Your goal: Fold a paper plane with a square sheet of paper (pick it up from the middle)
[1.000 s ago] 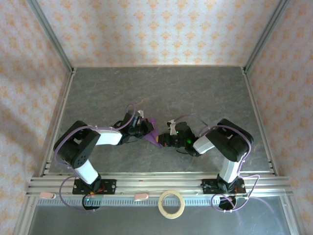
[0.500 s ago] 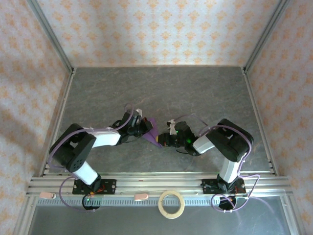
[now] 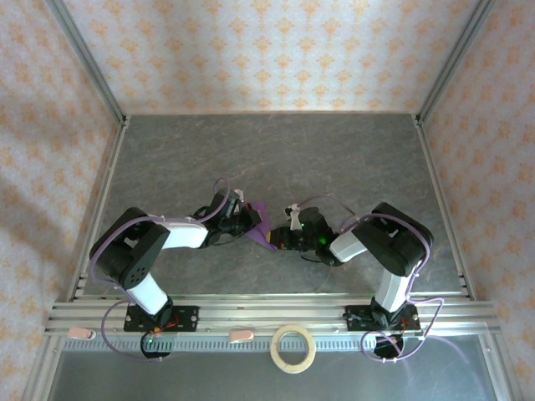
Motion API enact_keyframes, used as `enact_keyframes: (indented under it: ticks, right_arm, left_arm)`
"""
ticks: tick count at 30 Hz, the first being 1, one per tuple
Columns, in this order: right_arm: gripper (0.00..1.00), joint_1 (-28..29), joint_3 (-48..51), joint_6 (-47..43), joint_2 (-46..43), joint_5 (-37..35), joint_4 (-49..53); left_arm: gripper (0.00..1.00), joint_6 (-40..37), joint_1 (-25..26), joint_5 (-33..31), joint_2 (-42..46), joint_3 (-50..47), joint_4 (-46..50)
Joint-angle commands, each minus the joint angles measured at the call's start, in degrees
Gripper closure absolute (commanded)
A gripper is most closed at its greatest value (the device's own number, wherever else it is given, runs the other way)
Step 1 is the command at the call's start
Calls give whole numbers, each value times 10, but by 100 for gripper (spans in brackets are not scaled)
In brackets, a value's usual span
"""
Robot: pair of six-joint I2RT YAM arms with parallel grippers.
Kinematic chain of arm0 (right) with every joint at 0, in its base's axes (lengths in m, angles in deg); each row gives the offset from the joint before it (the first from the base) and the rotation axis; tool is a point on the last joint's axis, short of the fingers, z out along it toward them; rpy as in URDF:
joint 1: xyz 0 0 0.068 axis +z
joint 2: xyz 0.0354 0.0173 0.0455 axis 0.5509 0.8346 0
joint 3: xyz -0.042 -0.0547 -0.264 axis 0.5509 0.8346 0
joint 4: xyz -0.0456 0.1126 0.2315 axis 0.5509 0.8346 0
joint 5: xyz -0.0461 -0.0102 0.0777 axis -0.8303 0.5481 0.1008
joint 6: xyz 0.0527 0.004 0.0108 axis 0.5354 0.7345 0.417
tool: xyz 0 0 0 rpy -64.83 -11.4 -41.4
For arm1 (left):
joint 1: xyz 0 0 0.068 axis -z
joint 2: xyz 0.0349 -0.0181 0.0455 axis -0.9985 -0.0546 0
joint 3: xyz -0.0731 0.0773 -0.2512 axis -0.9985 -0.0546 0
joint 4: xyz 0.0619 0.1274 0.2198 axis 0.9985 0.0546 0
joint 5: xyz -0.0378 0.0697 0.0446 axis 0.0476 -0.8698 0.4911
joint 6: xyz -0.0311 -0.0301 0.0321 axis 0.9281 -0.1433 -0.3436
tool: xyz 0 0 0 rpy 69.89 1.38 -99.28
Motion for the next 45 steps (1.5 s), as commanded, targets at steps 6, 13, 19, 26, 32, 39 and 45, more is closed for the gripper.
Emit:
enact_keyframes:
  ticks: [6,13,19,26,32,39,45]
  right_arm:
    - [100,2,-12,-8,22,-15,82]
    - [100,2,-18,-13,22,-16,95]
    - [100,2,-16,-11,23,-16,95]
    - [100,2,-16,-12,22,-16,96]
    - [100,2,-20,-12,16,-16,105]
    - [88,2,-30,-10,-19,-9,136]
    - [81,2,-33,-17,-64,-5,195]
  left_arm:
    - [100,3,7,-6,-25,12,-10]
    - [100,-2,7,-5,-26,20,-16]
    - [100,-10,7,-10,-46,37,15]
    - [100,-19,7,-16,-60,39,34]
    - [100,-28,7,-26,-70,36,55]
    - [100,-34,7,-25,-83,36,51]
    - [100,-44,7,-33,-81,34,60]
